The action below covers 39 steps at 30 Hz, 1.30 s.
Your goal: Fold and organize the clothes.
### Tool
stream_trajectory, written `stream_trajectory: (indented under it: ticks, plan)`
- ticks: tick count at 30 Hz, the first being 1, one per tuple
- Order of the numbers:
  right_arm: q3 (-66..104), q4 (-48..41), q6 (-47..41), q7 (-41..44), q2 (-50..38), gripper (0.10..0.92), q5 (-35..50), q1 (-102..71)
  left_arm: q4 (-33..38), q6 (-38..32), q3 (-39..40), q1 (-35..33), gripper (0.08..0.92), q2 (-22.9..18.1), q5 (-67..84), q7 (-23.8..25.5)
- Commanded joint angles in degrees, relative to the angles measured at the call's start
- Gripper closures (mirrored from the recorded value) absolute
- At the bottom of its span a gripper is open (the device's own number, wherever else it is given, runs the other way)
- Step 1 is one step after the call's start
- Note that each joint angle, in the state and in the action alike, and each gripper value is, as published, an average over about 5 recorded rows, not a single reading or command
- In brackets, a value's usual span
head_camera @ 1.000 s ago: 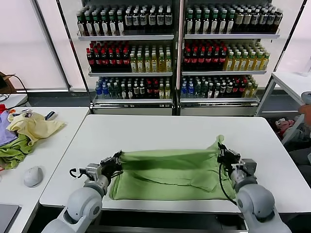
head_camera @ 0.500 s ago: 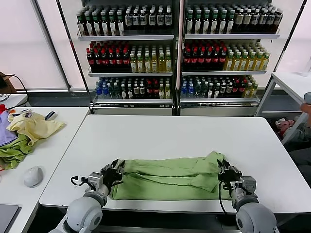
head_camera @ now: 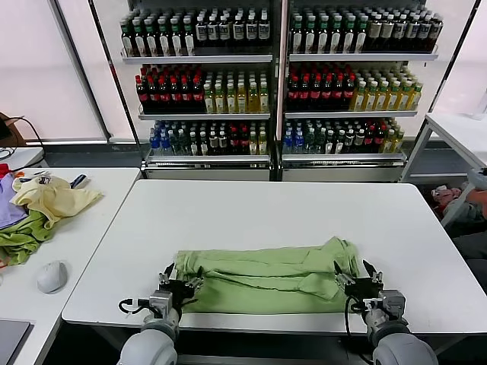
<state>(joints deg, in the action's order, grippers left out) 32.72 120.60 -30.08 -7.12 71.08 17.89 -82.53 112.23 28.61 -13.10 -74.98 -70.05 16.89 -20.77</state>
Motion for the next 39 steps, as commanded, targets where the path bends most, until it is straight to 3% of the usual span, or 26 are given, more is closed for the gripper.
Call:
stream_trajectory:
  ticks: [1, 12, 21, 27, 31, 36, 39]
  plan:
    - [0.4, 0.8, 0.1, 0.0, -0.1, 0.209, -0.2, -1.4, -1.8, 0.1, 0.1, -2.5, 0.276, -5.8, -3.8, -2.3]
    - [0.7, 1.2, 0.6, -0.2, -0.9, 0.203, 0.7, -1.3, -0.9, -0.2, -5.4, -2.0, 0.596, -3.6, 3.6, -1.5]
    - [0.9, 1.5, 1.3, -0.2, -1.9, 0.203, 1.9, -0.4, -0.2, -1.0, -21.6, -0.8, 0.843, 7.9, 11.7, -0.1]
    - [0.8, 1.5, 1.6, -0.2, -2.1, 0.203, 2.2, 0.1, 0.8, -0.8, -30.5, 1.2, 0.882, 13.5, 17.9, 0.9]
    - [0.5, 1.4, 1.9, -0.1, -1.9, 0.203, 2.1, 0.3, 8.5, 0.7, -30.0, 1.1, 0.882, 11.8, 27.6, 0.9]
    - [0.1, 1.2, 2.2, -0.1, -1.5, 0.203, 1.7, 0.1, 18.7, 1.2, -21.4, 0.0, 0.882, 2.5, 43.0, 1.4]
    - [0.0, 1.2, 2.3, -0.1, -1.4, 0.203, 1.5, 0.1, 20.4, 0.4, -13.6, 0.2, 0.882, -2.6, 47.9, 1.9]
